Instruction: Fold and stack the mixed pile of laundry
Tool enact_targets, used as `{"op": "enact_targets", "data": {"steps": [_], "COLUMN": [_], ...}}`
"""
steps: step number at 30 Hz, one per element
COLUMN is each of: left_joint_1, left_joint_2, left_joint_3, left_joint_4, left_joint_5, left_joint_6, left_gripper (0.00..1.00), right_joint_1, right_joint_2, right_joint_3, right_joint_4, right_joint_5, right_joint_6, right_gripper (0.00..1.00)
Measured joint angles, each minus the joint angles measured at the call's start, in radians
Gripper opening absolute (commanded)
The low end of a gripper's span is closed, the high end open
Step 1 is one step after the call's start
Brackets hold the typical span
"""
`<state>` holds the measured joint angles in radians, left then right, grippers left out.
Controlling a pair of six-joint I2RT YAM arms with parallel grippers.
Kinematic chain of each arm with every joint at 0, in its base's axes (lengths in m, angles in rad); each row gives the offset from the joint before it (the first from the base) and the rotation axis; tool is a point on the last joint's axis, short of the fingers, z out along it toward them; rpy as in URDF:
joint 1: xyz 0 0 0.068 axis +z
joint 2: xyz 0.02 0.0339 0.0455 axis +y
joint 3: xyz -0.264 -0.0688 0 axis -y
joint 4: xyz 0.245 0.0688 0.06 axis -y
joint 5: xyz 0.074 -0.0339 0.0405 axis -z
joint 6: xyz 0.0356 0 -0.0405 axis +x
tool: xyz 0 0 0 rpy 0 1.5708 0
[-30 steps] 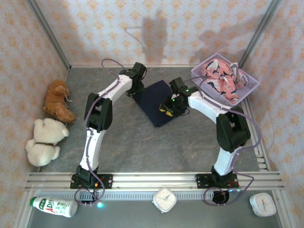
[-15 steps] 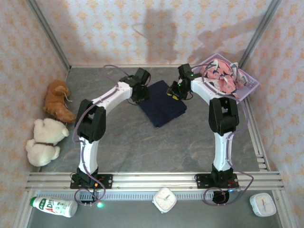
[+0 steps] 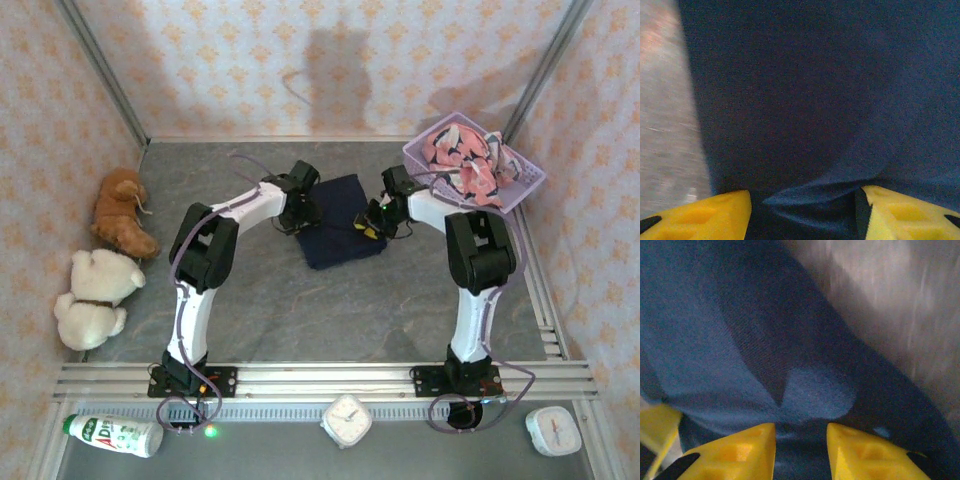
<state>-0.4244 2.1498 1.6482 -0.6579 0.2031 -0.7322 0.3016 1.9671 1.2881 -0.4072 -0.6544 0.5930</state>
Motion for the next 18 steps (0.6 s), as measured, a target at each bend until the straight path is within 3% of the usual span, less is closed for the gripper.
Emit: {"op": "enact_targets", "data": {"steps": [5, 9, 13, 18], "left_joint_1": [0.085, 0.112, 0.076, -0.035], "left_joint_2": [0.055, 0.067, 0.027, -0.061], "left_joint_3": [0.181, 0.346, 0.367, 0.208], "left_joint_4": [-0.178, -0.285, -0.308, -0.288], "left_joint_5": [-0.114, -0.180, -0.190, -0.195], "left_joint_6": [0.126, 0.206, 0.207, 0.103], "left_gripper": [0.70, 0.71, 0.71, 0.71], "right_joint_1": [0.033, 0.000, -0.059, -0.109], "right_joint_2": [-0.135, -0.236, -0.269, -0.272], "right_joint_3": [-0.060, 0.017, 0.119, 0.141], "right_joint_4": [-0.035, -0.121, -0.190, -0.251], "right_joint_5": [-0.008, 0.041, 0.126, 0.200], "right_joint_6": [0.042, 0.004, -0.052, -0.094], "right_gripper": [0.65, 0.78, 0.82, 0.82]}}
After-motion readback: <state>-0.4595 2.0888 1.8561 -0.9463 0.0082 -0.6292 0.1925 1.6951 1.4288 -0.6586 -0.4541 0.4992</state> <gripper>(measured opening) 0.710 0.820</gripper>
